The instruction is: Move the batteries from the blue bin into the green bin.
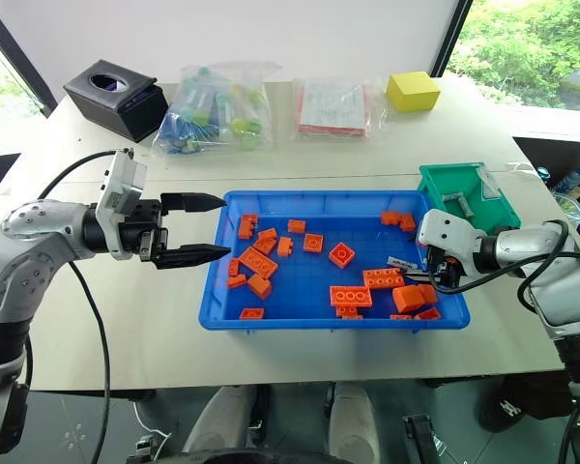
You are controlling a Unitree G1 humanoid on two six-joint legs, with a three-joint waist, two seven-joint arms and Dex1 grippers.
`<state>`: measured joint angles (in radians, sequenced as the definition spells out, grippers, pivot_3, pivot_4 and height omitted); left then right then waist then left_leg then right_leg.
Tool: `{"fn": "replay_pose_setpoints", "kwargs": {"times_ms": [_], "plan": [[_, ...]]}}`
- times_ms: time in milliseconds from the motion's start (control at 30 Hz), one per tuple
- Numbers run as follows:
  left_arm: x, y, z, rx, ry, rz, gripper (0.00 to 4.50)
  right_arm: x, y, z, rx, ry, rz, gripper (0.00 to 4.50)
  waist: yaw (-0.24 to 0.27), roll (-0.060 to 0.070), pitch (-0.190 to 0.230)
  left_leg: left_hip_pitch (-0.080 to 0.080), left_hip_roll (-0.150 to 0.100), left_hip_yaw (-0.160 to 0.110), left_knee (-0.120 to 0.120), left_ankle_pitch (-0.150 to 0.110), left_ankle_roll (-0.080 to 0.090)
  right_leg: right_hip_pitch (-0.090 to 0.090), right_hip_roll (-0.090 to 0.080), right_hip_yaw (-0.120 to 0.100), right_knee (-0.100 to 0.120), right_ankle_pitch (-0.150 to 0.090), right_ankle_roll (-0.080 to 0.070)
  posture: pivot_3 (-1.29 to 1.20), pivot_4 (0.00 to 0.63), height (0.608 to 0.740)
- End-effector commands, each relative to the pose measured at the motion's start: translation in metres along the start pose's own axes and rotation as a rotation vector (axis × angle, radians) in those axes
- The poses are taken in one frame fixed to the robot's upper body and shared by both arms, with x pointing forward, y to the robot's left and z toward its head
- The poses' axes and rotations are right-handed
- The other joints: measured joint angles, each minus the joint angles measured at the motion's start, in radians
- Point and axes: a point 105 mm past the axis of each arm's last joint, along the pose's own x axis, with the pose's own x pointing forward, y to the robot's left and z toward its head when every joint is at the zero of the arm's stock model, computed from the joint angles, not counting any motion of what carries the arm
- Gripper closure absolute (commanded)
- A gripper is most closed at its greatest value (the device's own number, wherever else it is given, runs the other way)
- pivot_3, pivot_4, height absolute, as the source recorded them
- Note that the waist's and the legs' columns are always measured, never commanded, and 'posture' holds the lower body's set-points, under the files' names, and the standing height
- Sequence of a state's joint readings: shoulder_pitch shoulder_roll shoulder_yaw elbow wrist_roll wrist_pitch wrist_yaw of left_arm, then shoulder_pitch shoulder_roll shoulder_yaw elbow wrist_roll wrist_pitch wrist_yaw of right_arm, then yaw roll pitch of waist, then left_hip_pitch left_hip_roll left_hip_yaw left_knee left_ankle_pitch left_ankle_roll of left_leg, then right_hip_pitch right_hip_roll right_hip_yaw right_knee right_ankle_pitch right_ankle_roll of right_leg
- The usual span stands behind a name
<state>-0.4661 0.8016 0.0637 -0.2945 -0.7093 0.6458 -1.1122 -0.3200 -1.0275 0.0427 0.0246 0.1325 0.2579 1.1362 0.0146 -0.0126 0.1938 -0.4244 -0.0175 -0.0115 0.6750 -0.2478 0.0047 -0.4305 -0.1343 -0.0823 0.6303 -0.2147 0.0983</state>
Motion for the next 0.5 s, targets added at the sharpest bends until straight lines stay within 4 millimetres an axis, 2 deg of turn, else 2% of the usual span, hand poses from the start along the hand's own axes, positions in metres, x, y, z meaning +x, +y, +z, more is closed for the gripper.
{"fn": "replay_pose_setpoints", "kwargs": {"times_ms": [33,100,133,200,267,500], "plan": [[-0.004,-0.002,0.012,0.047,-0.018,0.007,0.00,0.002,-0.002,-0.005,-0.024,0.026,-0.020,0.95,0.000,0.000,0.000,0.000,0.000,0.000,0.001,0.000,0.000,0.001,0.000,0.000,0.000,0.000,0.000,0.00,0.150,0.692],[-0.005,-0.002,0.012,0.048,-0.018,0.008,0.00,0.005,-0.001,-0.004,-0.039,0.026,-0.021,0.95,-0.001,0.000,0.000,0.000,0.000,0.000,0.004,0.000,0.000,0.002,0.000,0.000,0.000,0.000,-0.001,0.00,0.150,0.692],[-0.005,-0.002,0.013,0.048,-0.018,0.008,0.00,0.006,-0.001,-0.003,-0.042,0.024,-0.022,1.19,-0.001,0.000,0.000,0.000,0.000,0.000,0.004,0.000,0.000,0.002,0.000,0.000,0.000,-0.001,-0.001,0.00,0.150,0.692],[-0.005,-0.001,0.013,0.048,-0.018,0.010,0.00,0.008,0.001,0.001,-0.045,0.016,-0.019,1.82,-0.001,-0.001,-0.001,0.000,0.001,0.000,0.005,-0.001,0.000,0.002,0.000,0.000,0.000,0.000,-0.001,0.00,0.150,0.692],[-0.005,-0.001,0.013,0.049,-0.019,0.010,0.00,0.009,0.002,0.003,-0.063,0.014,-0.022,2.80,-0.002,-0.001,-0.001,0.000,0.001,0.000,0.005,-0.001,0.000,0.002,0.000,0.000,0.000,0.000,-0.001,0.00,0.150,0.692],[-0.004,0.000,0.013,0.054,-0.024,0.008,0.00,0.001,0.003,0.019,-0.177,0.040,0.020,2.80,-0.002,-0.001,-0.001,0.000,0.002,0.000,0.005,-0.001,0.001,0.002,0.001,0.000,0.000,0.000,-0.001,0.00,0.150,0.692]]}}
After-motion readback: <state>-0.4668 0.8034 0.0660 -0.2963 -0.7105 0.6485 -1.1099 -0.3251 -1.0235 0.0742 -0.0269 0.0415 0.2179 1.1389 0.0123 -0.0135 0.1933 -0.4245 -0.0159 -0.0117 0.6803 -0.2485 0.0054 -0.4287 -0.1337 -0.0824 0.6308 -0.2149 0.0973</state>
